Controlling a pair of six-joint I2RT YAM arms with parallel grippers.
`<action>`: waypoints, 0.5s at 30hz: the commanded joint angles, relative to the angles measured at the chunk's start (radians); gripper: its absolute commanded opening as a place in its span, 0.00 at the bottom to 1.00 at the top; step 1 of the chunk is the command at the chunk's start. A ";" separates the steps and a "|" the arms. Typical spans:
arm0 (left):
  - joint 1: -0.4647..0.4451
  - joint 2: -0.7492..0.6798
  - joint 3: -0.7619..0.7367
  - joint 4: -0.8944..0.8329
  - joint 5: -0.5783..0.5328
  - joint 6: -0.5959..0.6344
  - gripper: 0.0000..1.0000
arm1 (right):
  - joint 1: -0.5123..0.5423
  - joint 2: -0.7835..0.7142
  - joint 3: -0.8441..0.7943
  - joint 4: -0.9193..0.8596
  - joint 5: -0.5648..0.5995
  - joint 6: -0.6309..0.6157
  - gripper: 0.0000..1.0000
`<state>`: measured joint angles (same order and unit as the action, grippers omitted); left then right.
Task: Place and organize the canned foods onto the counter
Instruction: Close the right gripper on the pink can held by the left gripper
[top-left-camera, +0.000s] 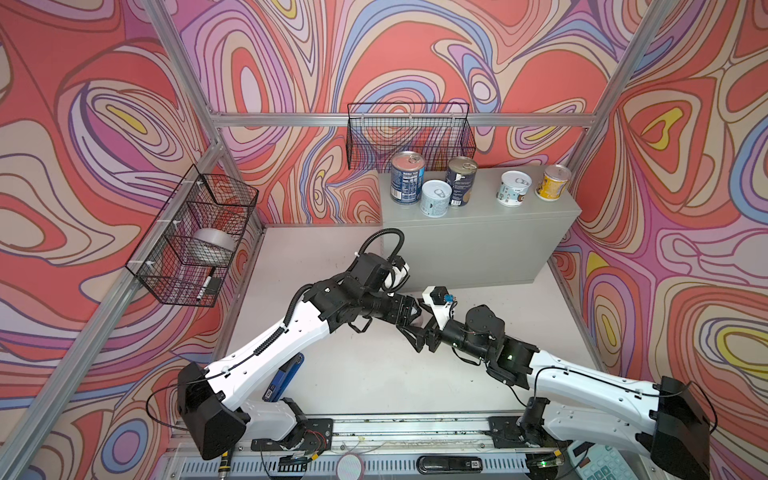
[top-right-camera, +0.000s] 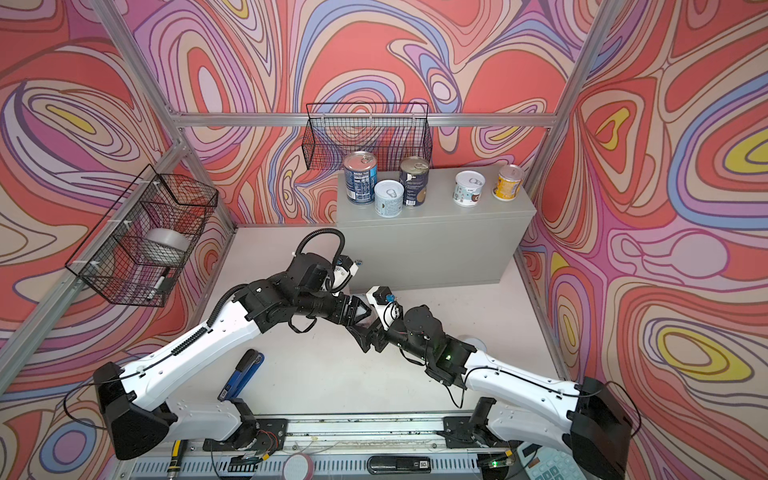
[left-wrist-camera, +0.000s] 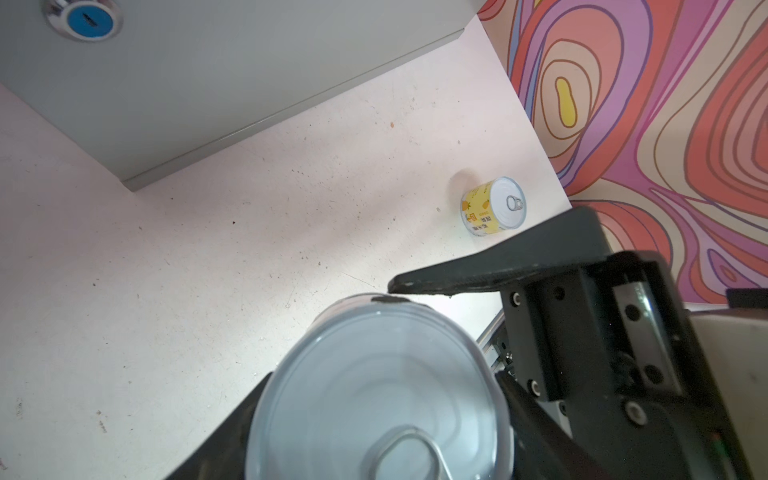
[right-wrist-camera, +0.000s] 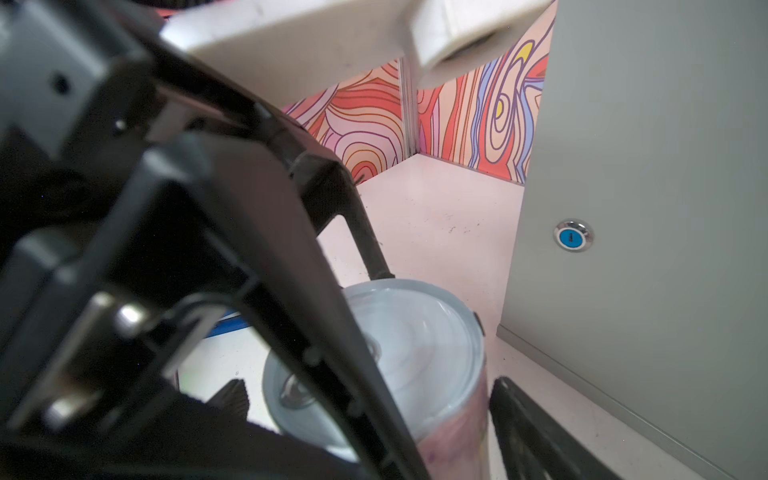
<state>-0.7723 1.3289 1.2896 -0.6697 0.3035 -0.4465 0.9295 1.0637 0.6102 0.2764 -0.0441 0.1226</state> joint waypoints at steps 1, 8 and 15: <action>0.004 -0.013 0.053 0.028 0.060 -0.026 0.51 | 0.014 0.013 0.002 -0.004 0.012 -0.045 0.93; 0.004 -0.012 0.073 0.023 0.064 -0.024 0.51 | 0.018 0.021 -0.001 -0.008 0.051 -0.076 0.93; 0.005 -0.002 0.061 0.042 0.090 -0.040 0.50 | 0.018 0.018 -0.020 0.044 0.080 -0.068 0.92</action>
<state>-0.7723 1.3300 1.3197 -0.6731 0.3607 -0.4690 0.9432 1.0801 0.6075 0.2848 0.0078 0.0608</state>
